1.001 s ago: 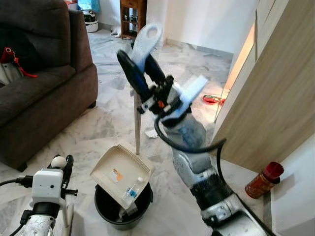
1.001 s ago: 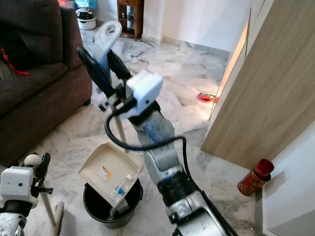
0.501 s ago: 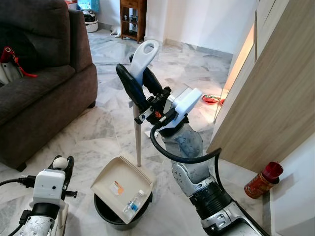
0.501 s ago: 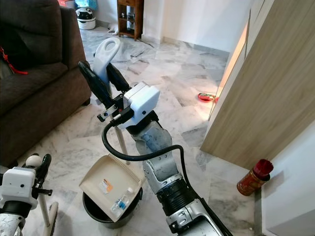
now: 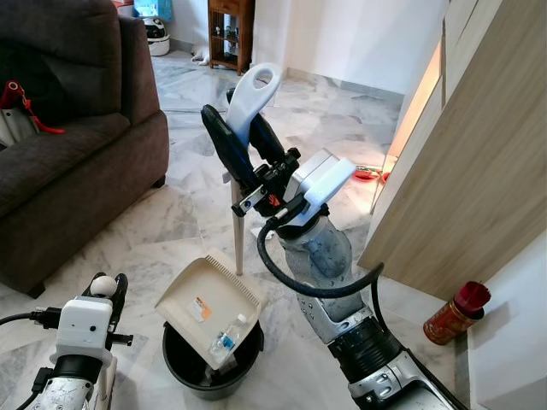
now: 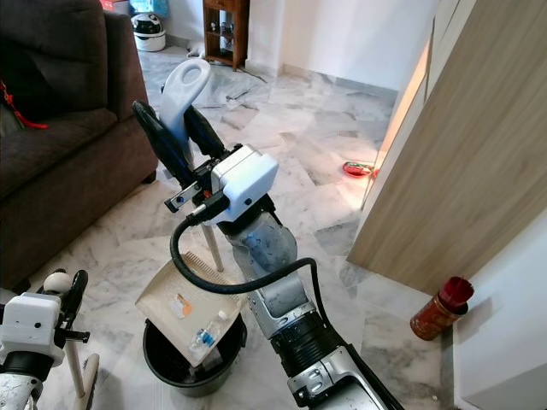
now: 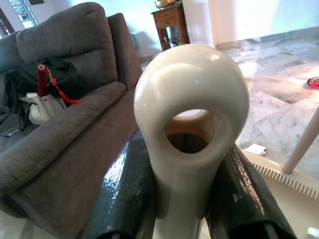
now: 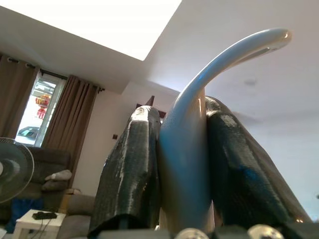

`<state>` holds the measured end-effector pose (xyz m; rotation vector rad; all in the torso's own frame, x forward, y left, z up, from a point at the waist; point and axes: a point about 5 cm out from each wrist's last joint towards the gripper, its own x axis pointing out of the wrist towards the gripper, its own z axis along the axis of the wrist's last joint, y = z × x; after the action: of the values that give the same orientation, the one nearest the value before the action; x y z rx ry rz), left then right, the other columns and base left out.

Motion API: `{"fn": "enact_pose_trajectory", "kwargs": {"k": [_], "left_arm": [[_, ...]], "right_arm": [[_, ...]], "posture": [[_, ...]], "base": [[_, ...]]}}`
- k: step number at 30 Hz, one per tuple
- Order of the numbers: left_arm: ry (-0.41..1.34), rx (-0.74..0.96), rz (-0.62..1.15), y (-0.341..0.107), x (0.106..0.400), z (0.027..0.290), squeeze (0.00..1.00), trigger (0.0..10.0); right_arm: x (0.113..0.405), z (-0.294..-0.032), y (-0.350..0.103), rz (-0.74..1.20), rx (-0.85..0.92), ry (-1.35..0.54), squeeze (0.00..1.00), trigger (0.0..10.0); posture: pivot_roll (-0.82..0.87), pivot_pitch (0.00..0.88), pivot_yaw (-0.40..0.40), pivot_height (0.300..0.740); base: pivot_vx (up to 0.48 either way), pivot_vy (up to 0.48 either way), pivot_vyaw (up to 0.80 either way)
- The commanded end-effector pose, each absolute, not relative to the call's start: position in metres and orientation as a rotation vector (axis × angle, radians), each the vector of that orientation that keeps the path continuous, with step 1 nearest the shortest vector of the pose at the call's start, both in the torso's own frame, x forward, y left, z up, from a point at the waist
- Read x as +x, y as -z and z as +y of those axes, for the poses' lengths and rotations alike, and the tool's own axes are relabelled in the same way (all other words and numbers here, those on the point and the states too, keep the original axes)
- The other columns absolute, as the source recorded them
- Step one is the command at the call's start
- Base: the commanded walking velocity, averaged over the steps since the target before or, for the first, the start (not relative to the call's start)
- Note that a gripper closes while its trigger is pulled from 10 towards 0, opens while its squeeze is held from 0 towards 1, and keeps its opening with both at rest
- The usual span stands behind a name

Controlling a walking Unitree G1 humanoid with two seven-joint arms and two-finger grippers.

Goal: Sweep floor

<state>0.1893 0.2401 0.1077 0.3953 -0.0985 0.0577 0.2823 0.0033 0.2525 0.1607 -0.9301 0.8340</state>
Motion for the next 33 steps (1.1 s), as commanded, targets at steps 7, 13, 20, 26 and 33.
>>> {"fn": "enact_pose_trajectory", "kwargs": {"k": [7,13,20,26,33], "left_arm": [[-0.045,0.448,-0.151,-0.119,0.191,0.240,0.00,10.0],[-0.040,0.451,-0.153,-0.119,0.192,0.240,0.00,10.0],[-0.034,0.454,-0.154,-0.119,0.192,0.239,0.00,10.0],[-0.033,0.452,-0.156,-0.119,0.193,0.239,0.00,10.0],[-0.031,0.451,-0.157,-0.118,0.194,0.238,0.00,10.0]], "right_arm": [[0.259,0.021,-0.274,-1.090,0.235,-0.836,0.00,10.0],[0.257,0.021,-0.275,-1.112,0.211,-0.829,0.00,10.0],[0.254,0.022,-0.275,-1.153,0.159,-0.830,0.00,10.0],[0.252,0.023,-0.276,-1.180,0.132,-0.830,0.00,10.0],[0.248,0.026,-0.273,-1.204,0.085,-0.847,0.00,10.0]], "posture": [[0.19,0.000,-0.099,0.740],[0.19,0.000,-0.098,0.740],[0.19,0.000,-0.099,0.740],[0.19,0.000,-0.099,0.740],[0.19,0.000,-0.099,0.740]], "base": [[0.000,0.000,0.00],[0.000,0.000,0.00],[0.000,0.000,0.00],[0.000,0.000,0.00],[0.000,0.000,0.00]]}}
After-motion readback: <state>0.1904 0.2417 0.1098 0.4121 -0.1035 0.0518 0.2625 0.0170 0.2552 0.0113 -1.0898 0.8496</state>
